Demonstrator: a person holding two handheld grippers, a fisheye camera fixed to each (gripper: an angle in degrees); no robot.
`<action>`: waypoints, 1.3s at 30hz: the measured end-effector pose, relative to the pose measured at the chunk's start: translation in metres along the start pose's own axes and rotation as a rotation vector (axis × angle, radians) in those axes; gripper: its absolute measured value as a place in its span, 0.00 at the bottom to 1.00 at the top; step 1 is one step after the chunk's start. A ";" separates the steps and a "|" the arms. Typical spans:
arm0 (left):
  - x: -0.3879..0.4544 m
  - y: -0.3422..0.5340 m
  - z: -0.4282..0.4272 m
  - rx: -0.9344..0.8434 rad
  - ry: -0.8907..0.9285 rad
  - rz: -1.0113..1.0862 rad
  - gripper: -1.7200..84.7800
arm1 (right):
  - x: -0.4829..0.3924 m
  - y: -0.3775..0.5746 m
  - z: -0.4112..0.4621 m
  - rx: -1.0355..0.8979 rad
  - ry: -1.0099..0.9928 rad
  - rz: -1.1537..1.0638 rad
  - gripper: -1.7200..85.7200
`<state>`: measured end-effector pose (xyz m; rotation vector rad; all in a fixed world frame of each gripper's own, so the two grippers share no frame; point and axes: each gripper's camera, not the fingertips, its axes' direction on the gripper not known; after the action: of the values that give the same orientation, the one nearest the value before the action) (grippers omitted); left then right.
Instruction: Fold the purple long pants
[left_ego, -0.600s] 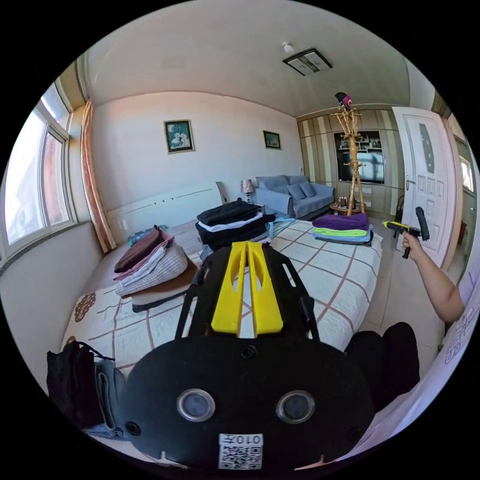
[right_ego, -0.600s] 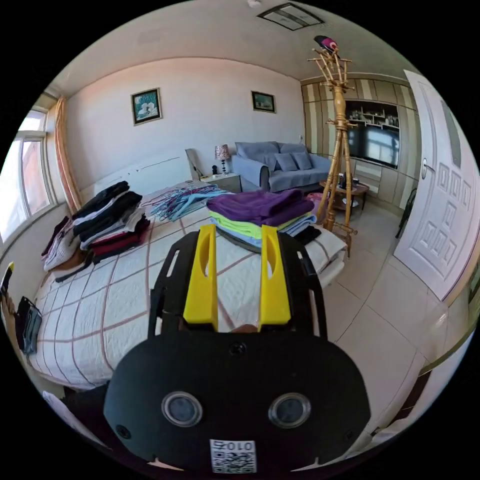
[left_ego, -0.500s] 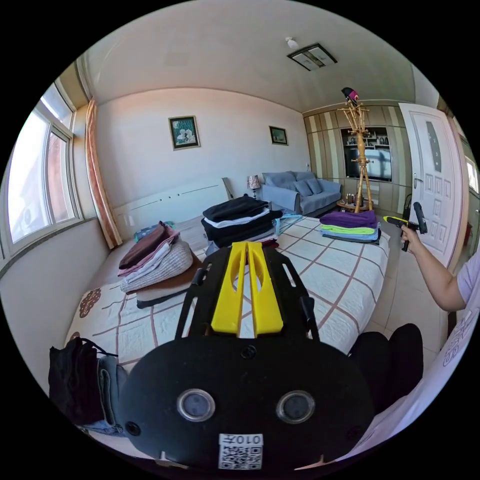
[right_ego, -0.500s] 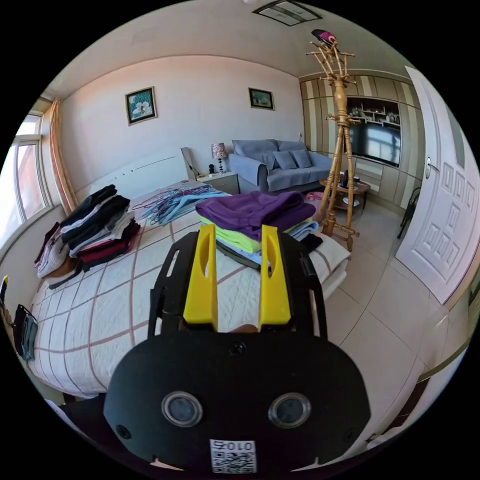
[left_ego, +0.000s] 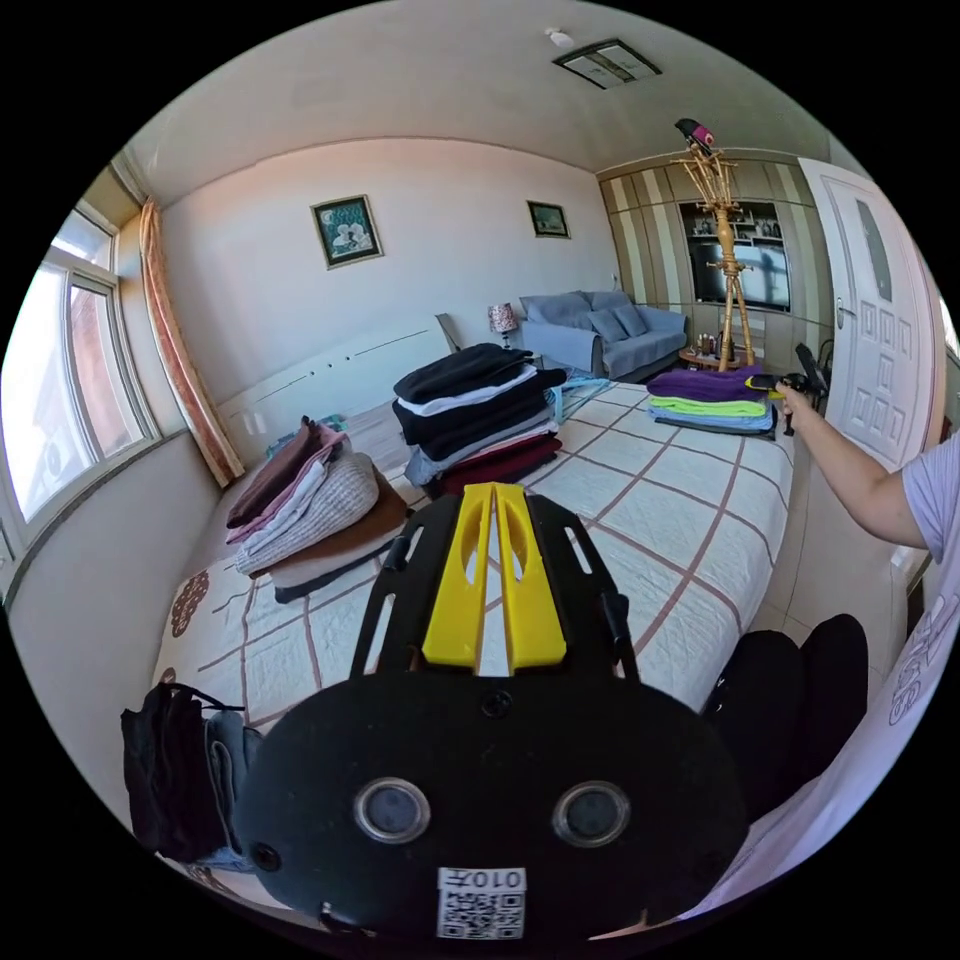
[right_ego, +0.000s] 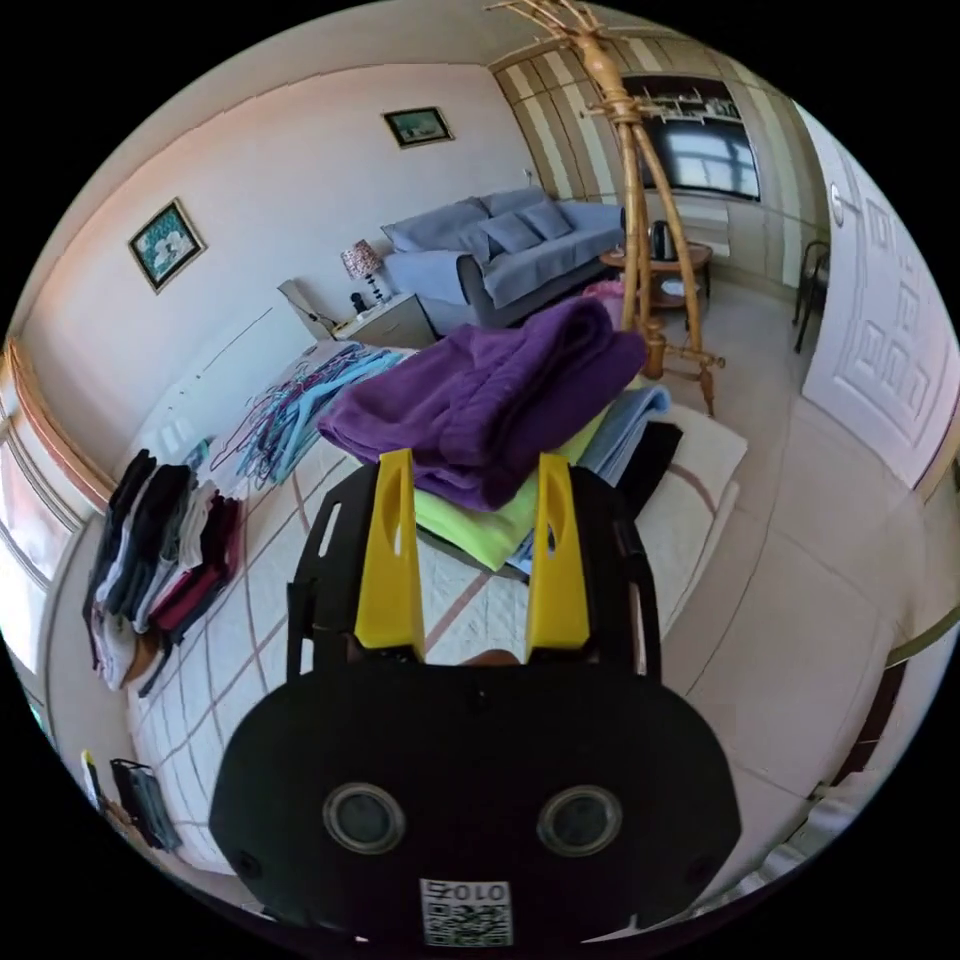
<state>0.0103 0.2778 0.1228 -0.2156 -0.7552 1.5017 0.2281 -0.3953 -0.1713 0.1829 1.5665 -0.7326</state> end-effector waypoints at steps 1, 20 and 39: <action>0.001 0.001 0.003 -0.005 -0.001 0.011 0.02 | -0.006 -0.003 0.000 0.015 0.047 -0.020 0.20; -0.036 0.034 0.042 -0.030 0.183 -0.052 0.04 | -0.011 -0.074 -0.026 0.036 -0.308 -0.108 0.10; -0.022 -0.013 0.002 -0.004 0.595 0.136 0.16 | -0.243 0.156 -0.128 -0.128 -1.079 -0.728 0.10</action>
<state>0.0221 0.2553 0.1254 -0.6929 -0.2681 1.4552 0.2404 -0.1297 -0.0004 -0.8061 0.5869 -1.0333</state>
